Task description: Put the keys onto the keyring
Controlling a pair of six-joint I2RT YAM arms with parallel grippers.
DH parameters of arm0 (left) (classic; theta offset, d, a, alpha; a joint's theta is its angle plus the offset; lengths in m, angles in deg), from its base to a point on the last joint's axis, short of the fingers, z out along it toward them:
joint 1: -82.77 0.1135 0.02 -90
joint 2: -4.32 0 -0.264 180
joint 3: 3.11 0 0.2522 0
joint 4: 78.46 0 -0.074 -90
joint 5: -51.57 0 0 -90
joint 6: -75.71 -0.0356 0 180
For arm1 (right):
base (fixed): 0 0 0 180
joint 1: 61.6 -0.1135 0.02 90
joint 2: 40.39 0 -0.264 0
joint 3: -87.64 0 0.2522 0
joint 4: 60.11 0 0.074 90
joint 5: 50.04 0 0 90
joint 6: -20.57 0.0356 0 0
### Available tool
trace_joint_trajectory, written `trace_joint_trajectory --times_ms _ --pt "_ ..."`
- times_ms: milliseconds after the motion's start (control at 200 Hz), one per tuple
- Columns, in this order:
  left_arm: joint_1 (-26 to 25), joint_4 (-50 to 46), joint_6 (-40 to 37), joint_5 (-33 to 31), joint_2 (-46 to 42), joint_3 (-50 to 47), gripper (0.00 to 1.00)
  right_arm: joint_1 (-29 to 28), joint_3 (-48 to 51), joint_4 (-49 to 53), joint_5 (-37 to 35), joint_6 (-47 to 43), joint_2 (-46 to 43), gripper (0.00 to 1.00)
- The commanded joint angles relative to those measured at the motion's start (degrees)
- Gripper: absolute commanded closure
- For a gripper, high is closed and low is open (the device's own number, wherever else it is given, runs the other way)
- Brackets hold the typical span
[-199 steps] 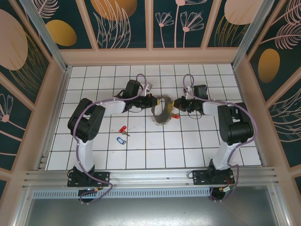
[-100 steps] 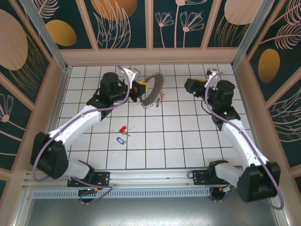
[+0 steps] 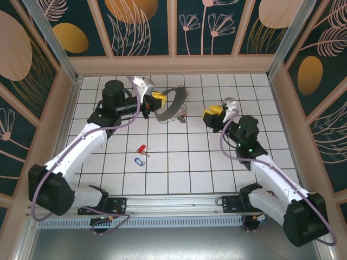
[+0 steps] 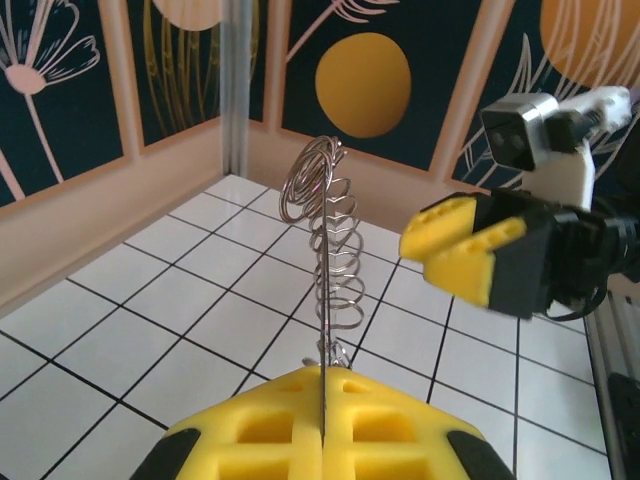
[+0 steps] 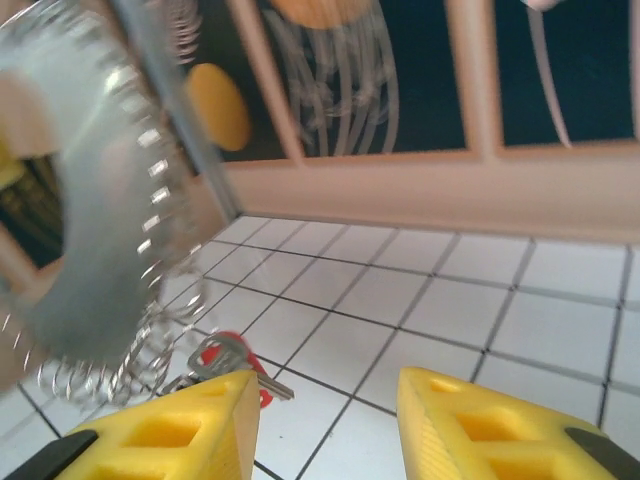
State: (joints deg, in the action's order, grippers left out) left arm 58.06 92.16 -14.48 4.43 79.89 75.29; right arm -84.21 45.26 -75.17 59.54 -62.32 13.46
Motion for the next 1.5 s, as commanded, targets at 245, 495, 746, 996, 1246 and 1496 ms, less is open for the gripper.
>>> trace_joint_trajectory --times_ms 245,495,746,996,1246,1496 --pt "3.32 -13.89 -10.04 -6.56 -8.40 2.87 1.00 -8.37 2.63 -7.71 2.62 -19.41 6.17 0.68" --pt "8.90 -10.84 -0.48 -23.77 -9.56 0.14 1.00 -17.33 -2.22 -5.09 1.45 -20.39 20.72 0.70" --pt "12.40 -8.81 8.56 -41.42 -10.01 -1.70 1.00 -27.27 -14.95 -4.31 0.44 -19.04 42.47 0.70" --pt "12.61 -9.71 8.63 -47.49 -11.44 -2.45 1.00 -30.21 -33.40 7.86 8.43 -24.78 59.21 0.65" --pt "12.57 -8.43 8.41 -46.73 -13.23 -3.95 1.00 -32.20 -46.41 18.13 9.05 -27.42 68.52 0.63" --pt "12.64 -7.04 8.39 -43.07 -14.05 -5.22 1.00 -34.29 -44.83 18.33 4.27 -28.38 69.47 0.64"
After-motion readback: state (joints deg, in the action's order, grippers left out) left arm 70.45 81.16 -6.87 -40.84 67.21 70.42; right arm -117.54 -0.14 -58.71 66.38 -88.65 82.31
